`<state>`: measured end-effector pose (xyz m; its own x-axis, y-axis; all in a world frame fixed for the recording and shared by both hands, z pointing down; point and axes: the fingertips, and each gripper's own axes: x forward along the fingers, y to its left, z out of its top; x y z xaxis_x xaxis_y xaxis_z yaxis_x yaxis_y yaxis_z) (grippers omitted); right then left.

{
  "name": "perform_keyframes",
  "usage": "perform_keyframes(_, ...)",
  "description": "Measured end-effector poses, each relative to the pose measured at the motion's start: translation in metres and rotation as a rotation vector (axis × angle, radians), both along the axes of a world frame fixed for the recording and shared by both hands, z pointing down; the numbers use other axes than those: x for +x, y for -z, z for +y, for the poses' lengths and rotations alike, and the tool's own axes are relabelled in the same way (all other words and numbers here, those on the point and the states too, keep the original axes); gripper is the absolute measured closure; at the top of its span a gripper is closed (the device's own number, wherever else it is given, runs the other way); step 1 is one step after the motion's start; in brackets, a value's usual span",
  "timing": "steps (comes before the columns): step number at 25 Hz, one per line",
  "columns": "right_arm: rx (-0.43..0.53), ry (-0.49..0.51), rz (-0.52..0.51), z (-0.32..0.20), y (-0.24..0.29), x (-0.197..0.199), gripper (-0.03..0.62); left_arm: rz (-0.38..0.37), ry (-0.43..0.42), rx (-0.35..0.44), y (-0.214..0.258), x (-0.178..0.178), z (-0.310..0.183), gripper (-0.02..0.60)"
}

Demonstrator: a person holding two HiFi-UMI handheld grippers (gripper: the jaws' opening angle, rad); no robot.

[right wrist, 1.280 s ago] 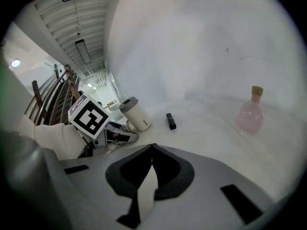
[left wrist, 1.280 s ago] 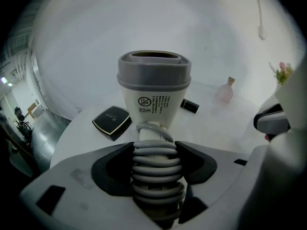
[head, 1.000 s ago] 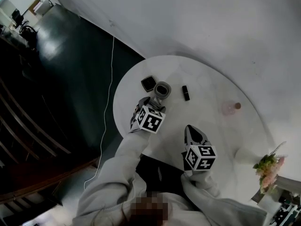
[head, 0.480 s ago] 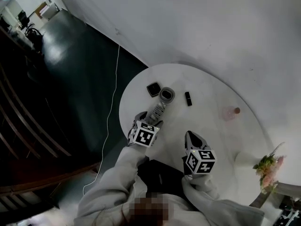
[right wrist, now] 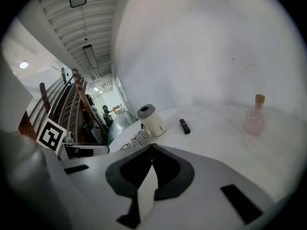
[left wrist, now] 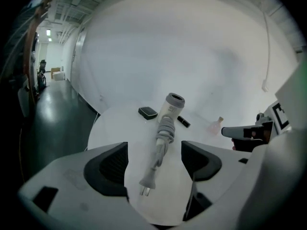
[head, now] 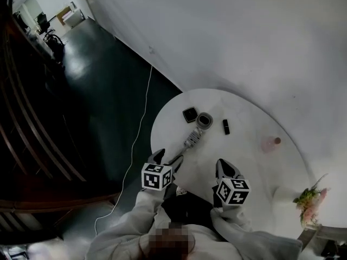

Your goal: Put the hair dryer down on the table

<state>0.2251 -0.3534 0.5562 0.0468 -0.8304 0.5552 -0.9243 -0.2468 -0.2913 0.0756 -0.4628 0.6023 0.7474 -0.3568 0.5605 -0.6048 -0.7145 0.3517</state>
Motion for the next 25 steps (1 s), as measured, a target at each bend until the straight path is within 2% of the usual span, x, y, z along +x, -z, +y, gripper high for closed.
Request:
perform_keyframes(4,0.053,-0.002,-0.054,-0.009,0.018,-0.011,0.545,0.053,0.072,0.006,0.019,-0.026,-0.002,0.255)
perform_keyframes(10,0.125,0.017,-0.045,-0.017,0.046,-0.02,0.545,0.192,0.145,0.076,0.058,-0.053,-0.009,0.269)
perform_keyframes(13,0.147,0.014,-0.036,-0.019,0.052,-0.02,0.545,0.229,0.188,0.115,0.074,-0.065,-0.014,0.419)
perform_keyframes(15,0.153,0.006,-0.017,-0.019,0.054,-0.018,0.545,0.245,0.18,0.133,0.081,-0.069,-0.013,0.435)
perform_keyframes(17,0.155,0.006,0.027,-0.018,0.058,-0.015,0.545,0.254,0.162,0.154,0.088,-0.07,-0.012,0.479)
perform_keyframes(20,0.165,0.018,0.101,-0.017,0.067,-0.014,0.545,0.255,0.097,0.226,0.103,-0.065,-0.006,0.523)
perform_keyframes(23,0.19,0.03,0.158,-0.018,0.08,-0.013,0.545,0.219,0.04,0.327,0.12,-0.056,-0.002,0.543)
perform_keyframes(25,0.204,0.04,0.202,-0.018,0.089,-0.012,0.545,0.164,0.011,0.404,0.13,-0.051,0.0,0.546)
